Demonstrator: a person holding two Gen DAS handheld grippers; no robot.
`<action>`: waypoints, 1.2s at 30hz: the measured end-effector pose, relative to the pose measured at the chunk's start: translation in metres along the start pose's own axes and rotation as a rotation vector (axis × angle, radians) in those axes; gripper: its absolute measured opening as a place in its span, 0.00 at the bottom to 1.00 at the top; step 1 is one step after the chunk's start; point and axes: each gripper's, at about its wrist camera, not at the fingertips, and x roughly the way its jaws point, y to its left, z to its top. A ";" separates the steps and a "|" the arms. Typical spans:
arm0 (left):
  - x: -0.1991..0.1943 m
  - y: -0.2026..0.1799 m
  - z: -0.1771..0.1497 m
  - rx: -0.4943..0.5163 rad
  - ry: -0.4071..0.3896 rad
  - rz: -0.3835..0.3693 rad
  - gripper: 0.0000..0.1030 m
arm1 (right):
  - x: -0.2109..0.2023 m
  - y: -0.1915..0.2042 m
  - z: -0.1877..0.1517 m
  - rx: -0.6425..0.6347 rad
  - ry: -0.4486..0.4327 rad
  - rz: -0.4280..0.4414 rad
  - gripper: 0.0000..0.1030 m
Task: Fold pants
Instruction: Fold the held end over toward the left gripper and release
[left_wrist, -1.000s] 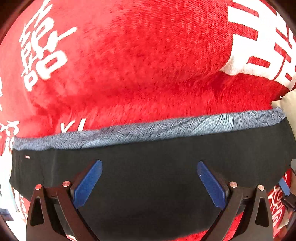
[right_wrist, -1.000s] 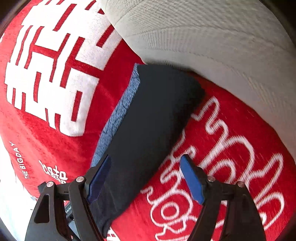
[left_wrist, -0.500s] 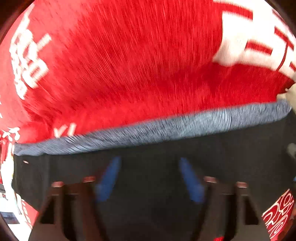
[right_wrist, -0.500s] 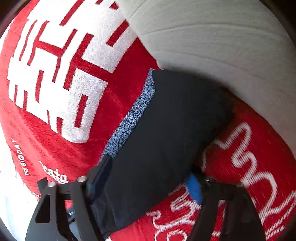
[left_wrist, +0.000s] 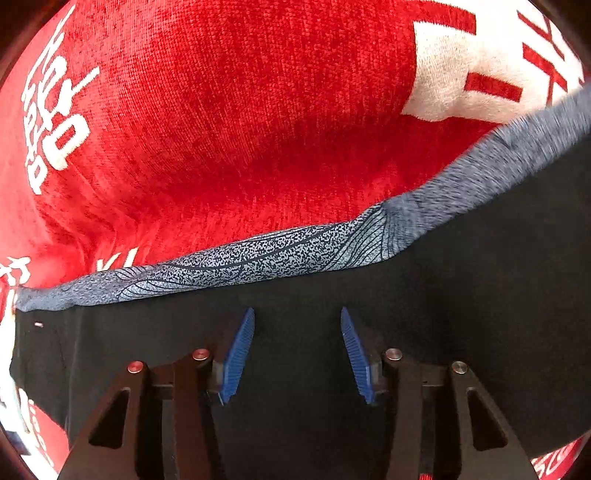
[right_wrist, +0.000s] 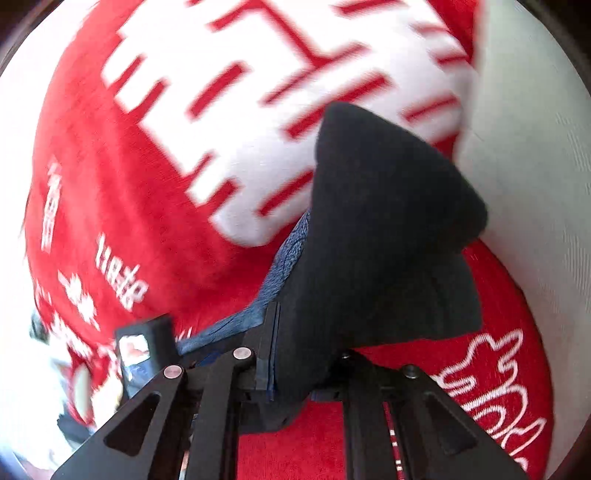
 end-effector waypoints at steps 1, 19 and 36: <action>-0.001 0.005 0.001 -0.006 0.010 -0.024 0.49 | 0.000 0.012 0.000 -0.034 0.002 -0.005 0.13; -0.076 0.305 -0.100 -0.231 -0.007 0.053 0.89 | 0.152 0.257 -0.145 -0.659 0.243 -0.273 0.13; -0.092 0.314 -0.102 -0.202 -0.021 -0.176 0.89 | 0.123 0.282 -0.142 -0.680 0.319 -0.248 0.56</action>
